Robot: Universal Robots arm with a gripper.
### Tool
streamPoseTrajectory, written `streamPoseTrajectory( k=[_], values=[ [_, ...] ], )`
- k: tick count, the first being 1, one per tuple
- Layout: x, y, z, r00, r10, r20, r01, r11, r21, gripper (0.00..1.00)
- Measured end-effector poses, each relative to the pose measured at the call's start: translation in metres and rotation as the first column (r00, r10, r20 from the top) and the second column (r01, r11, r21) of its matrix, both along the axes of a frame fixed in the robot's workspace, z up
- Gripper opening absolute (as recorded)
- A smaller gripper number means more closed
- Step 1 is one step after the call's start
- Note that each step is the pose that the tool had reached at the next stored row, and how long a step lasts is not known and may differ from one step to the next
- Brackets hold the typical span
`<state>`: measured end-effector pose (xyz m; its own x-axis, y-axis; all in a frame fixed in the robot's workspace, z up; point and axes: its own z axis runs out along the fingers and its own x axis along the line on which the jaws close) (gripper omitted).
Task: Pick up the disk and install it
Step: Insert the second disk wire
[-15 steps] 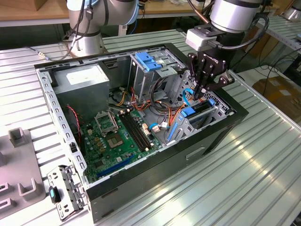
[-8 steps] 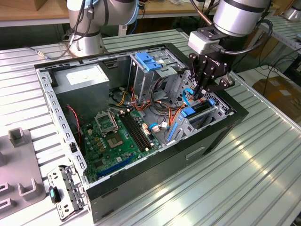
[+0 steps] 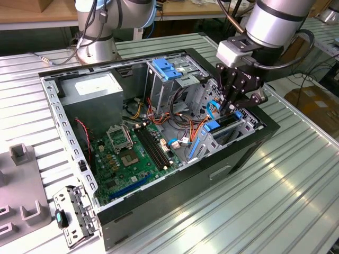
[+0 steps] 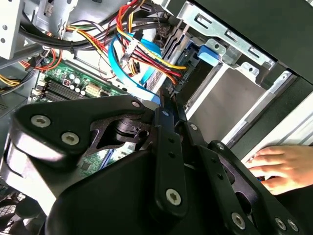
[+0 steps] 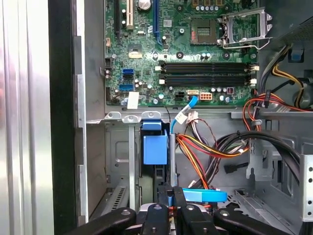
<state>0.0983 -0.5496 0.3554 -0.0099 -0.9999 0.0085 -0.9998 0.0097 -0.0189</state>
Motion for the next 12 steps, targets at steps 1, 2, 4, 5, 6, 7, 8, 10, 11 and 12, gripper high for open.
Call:
streamPoseTrajectory(
  k=[1, 2, 4, 5, 6, 7, 8, 10, 11, 12],
  values=[
    [0.0009, -0.0004, -0.0005, 1.0, 0.0, 0.0, 0.0, 1.0, 0.0001, 0.16],
    [0.0023, -0.0007, -0.001, 1.0, 0.0, 0.0, 0.0, 1.0, 0.0, 0.16],
    [0.0023, -0.0018, -0.002, 1.0, 0.0, 0.0, 0.0, 1.0, -0.0002, 0.16],
    [0.0024, -0.003, -0.0029, 1.0, 0.0, 0.0, 0.0, 1.0, 0.0, 0.16],
    [0.0026, -0.0037, -0.0037, 1.0, 0.0, 0.0, 0.0, 1.0, 0.0002, 0.16],
    [0.0027, -0.0038, -0.0039, 1.0, 0.0, 0.0, 0.0, 1.0, 0.0, 0.16],
    [0.0029, -0.0039, -0.0043, 1.0, 0.0, 0.0, 0.0, 1.0, -0.0001, 0.16],
    [0.0038, -0.0039, -0.0053, 1.0, 0.0, 0.0, 0.0, 1.0, -0.0001, 0.16],
    [0.004, -0.0039, -0.006, 1.0, 0.0, 0.0001, 0.0, 1.0, 0.0, 0.16],
    [0.0041, -0.0039, -0.0066, 1.0, 0.0, 0.0, 0.0, 1.0, -0.0001, 0.16]
  ],
)
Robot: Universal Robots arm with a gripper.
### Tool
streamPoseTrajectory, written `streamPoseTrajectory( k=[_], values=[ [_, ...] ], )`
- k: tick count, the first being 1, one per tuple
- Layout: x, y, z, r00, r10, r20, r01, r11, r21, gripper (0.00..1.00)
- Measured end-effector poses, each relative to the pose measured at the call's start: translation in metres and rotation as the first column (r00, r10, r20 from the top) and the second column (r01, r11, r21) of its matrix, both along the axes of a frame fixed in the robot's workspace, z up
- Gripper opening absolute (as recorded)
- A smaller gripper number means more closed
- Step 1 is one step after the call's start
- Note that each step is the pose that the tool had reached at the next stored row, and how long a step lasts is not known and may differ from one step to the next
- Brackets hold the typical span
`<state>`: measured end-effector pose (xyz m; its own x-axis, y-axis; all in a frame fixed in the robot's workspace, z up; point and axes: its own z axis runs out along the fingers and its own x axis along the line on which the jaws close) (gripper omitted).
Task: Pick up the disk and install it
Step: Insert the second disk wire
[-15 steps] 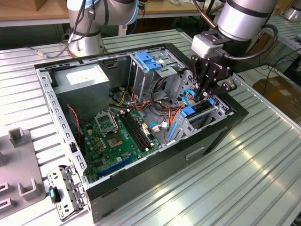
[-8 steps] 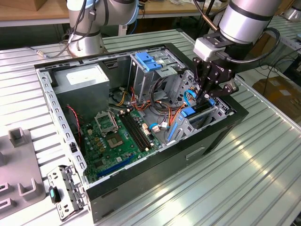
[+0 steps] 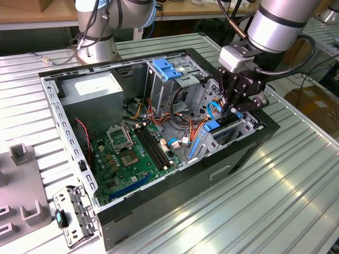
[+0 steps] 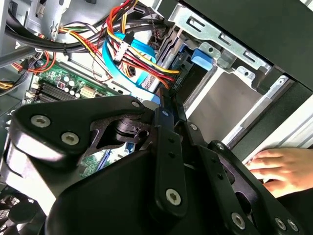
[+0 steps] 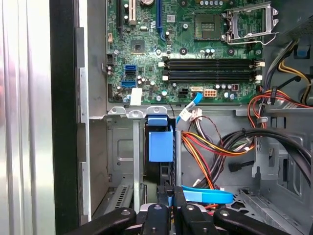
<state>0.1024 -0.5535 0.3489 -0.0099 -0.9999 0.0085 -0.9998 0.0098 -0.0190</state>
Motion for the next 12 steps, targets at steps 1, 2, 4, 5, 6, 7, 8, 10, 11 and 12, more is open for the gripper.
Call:
streamPoseTrajectory(
  k=[1, 2, 4, 5, 6, 7, 8, 10, 11, 12],
  values=[
    [0.0, 0.0, -0.0006, 1.0, 0.0, 0.0, 0.0, 1.0, 0.0001, 0.16],
    [0.0, 0.0, -0.0009, 1.0, 0.0, 0.0, 0.0, 1.0, 0.0003, 0.16],
    [0.0, -0.0001, -0.0015, 1.0, 0.0, 0.0, 0.0, 1.0, 0.0001, 0.16],
    [0.0, -0.0001, -0.0019, 1.0, 0.0, 0.0, 0.0, 1.0, 0.0001, 0.16],
    [0.0, -0.0001, -0.0026, 1.0, 0.0, 0.0, 0.0, 1.0, 0.0009, 0.16],
    [0.0, -0.0002, -0.0027, 1.0, 0.0, 0.0, 0.0, 1.0, 0.0008, 0.16],
    [0.0, -0.0003, -0.0027, 1.0, 0.0, 0.0, 0.0, 1.0, 0.0009, 0.16],
    [0.0, -0.0005, -0.0028, 1.0, 0.0, 0.0, 0.0, 1.0, 0.0009, 0.16],
    [0.0, -0.0006, -0.0041, 1.0, 0.0, 0.0, 0.0, 1.0, 0.0009, 0.16],
    [0.0, -0.0009, -0.0055, 1.0, 0.0, -0.0001, 0.0, 1.0, 0.0001, 0.16]
  ],
)
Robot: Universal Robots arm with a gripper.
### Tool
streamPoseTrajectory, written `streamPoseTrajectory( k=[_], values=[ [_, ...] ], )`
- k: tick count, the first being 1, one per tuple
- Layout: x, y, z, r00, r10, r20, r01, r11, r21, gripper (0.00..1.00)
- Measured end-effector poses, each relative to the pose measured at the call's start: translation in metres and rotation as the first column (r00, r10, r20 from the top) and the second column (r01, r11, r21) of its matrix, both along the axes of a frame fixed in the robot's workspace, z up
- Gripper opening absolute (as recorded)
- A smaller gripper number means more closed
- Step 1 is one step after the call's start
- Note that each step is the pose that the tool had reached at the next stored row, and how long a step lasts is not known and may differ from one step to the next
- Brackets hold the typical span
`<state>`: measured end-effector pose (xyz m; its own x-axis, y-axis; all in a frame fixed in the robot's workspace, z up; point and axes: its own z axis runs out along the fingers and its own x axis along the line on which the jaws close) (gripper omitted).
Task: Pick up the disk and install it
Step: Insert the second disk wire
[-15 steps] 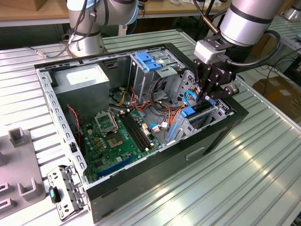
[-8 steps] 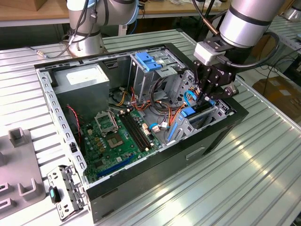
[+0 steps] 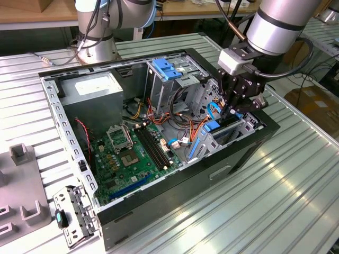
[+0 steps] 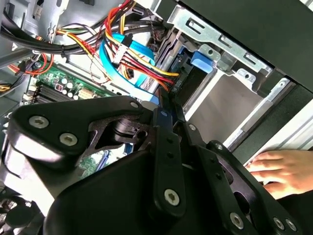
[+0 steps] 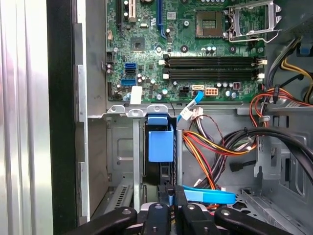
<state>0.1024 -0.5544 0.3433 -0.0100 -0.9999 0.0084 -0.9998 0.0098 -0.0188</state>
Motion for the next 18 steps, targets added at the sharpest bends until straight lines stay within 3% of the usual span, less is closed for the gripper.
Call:
streamPoseTrajectory(
  k=[7, 10, 18],
  values=[
    [0.0, -0.0004, -0.0011, 1.0, 0.0, 0.0001, 0.0, 1.0, 0.0013, 0.16],
    [0.0, -0.0005, -0.0004, 1.0, 0.0, 0.0001, 0.0, 1.0, 0.0012, 0.24],
    [0.0006, -0.0004, 0.0142, 1.0, 0.0, 0.0001, 0.0, 1.0, 0.001, 0.24]
  ],
)
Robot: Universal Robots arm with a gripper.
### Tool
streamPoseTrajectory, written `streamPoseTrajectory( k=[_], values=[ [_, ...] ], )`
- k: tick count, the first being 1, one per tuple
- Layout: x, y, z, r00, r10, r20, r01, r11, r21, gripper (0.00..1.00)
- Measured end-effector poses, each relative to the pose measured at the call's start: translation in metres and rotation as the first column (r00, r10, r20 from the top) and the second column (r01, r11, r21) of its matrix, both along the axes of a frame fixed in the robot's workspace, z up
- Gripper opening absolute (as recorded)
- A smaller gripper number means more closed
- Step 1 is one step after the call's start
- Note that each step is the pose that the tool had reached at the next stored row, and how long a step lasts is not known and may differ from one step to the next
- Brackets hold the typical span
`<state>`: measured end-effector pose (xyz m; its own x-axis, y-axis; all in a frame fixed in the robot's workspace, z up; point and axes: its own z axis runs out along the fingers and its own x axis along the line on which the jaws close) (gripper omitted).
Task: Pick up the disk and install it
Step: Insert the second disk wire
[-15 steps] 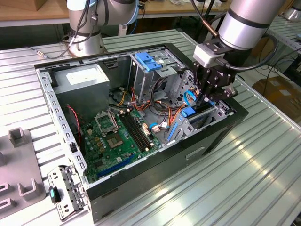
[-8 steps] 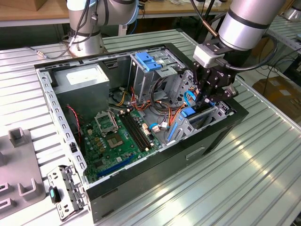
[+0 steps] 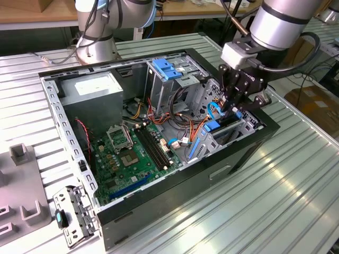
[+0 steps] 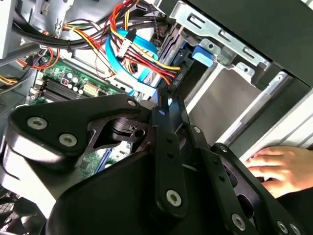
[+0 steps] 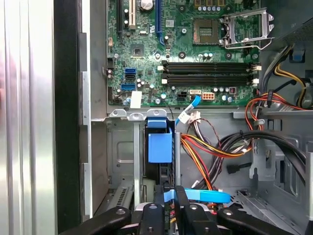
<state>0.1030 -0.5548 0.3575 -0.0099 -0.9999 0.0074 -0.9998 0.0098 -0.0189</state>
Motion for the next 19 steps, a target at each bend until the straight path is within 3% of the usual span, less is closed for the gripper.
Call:
streamPoseTrajectory(
  k=[4, 11, 13, 19],
  values=[
    [0.0002, 0.0, 0.0109, 1.0, 0.0, 0.0, 0.0, 1.0, 0.0001, 0.24],
    [0.0003, 0.0, 0.0119, 1.0, 0.0, 0.0, 0.0, 1.0, 0.0, 0.24],
    [0.0002, 0.0, 0.012, 1.0, 0.0, 0.0, 0.0, 1.0, 0.0, 0.11],
    [0.0003, 0.0, 0.0123, 1.0, 0.0, 0.0, 0.0, 1.0, 0.0001, 0.11]
  ],
)
